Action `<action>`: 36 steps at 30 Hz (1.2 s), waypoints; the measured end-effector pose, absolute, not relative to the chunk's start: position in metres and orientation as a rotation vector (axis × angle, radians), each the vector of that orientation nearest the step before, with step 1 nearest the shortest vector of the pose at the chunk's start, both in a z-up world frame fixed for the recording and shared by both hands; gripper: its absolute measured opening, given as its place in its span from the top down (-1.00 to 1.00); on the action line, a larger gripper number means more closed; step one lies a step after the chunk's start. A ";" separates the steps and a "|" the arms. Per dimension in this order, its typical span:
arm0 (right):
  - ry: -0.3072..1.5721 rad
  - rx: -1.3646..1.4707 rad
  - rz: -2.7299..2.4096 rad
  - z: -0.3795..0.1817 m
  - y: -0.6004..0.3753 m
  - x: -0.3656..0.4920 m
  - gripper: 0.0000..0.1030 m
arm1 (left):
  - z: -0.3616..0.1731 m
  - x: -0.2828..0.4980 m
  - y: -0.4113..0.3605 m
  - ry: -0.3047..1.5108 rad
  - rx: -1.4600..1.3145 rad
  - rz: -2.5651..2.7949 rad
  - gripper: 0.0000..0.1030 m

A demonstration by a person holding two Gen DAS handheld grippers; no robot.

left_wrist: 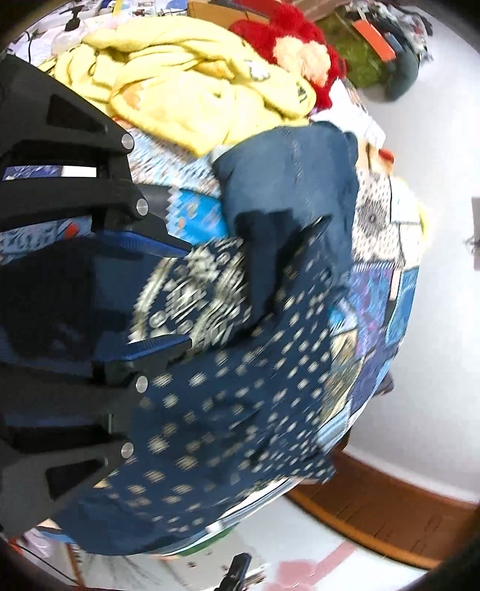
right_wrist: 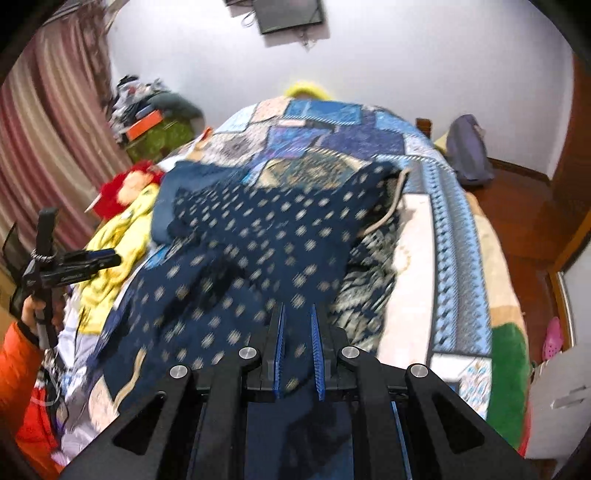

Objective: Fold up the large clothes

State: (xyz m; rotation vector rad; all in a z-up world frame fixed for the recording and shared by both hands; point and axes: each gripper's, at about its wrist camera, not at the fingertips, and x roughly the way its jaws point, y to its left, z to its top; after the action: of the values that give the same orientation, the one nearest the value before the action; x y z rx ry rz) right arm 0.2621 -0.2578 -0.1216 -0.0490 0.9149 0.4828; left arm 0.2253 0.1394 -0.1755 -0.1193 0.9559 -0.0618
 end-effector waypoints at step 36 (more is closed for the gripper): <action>0.931 -0.024 0.263 -0.198 -0.245 0.522 0.81 | -0.227 0.429 0.174 0.960 -0.166 0.038 0.01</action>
State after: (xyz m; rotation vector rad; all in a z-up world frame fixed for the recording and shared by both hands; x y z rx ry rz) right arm 0.5216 -0.2454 -0.1977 -0.0241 0.9314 0.2629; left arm 0.4286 0.1738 -0.2267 -0.1658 0.9596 0.0376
